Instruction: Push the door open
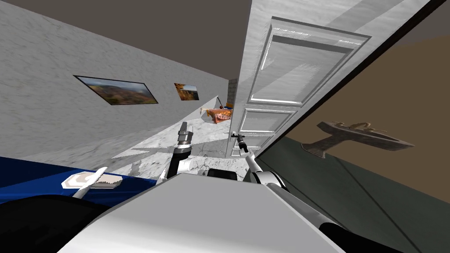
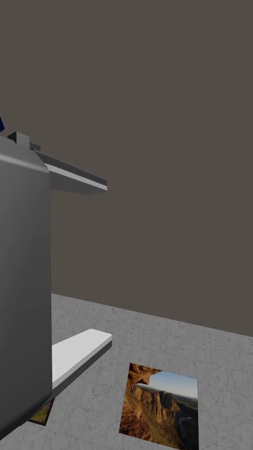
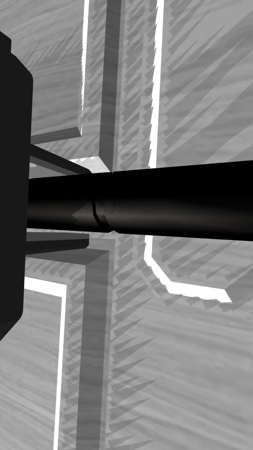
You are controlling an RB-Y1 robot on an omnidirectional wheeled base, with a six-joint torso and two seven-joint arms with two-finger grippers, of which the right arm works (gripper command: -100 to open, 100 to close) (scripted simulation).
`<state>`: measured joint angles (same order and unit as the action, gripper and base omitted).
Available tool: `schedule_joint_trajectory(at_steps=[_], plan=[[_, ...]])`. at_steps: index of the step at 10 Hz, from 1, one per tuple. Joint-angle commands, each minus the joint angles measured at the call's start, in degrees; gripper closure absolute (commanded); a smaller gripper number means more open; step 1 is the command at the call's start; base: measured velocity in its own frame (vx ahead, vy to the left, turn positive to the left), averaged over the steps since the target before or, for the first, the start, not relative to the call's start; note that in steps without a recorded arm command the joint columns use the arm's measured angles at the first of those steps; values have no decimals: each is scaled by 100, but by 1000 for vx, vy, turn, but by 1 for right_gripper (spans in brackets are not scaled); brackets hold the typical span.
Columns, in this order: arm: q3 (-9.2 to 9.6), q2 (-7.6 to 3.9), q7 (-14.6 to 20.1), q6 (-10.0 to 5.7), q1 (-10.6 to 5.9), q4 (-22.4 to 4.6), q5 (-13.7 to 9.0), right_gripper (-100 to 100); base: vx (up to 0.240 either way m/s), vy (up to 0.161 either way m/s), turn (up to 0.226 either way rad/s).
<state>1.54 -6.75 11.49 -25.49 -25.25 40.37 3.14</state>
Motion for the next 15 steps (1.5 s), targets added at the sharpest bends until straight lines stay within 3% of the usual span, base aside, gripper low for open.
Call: schedule_joint_trajectory(at_steps=[1,15], plan=[[-142,-76,-53,29,15,71,-37,100,172,150,-55],[-1031,-297,-426,16,74,-32,-287,100,158,140,-71]])
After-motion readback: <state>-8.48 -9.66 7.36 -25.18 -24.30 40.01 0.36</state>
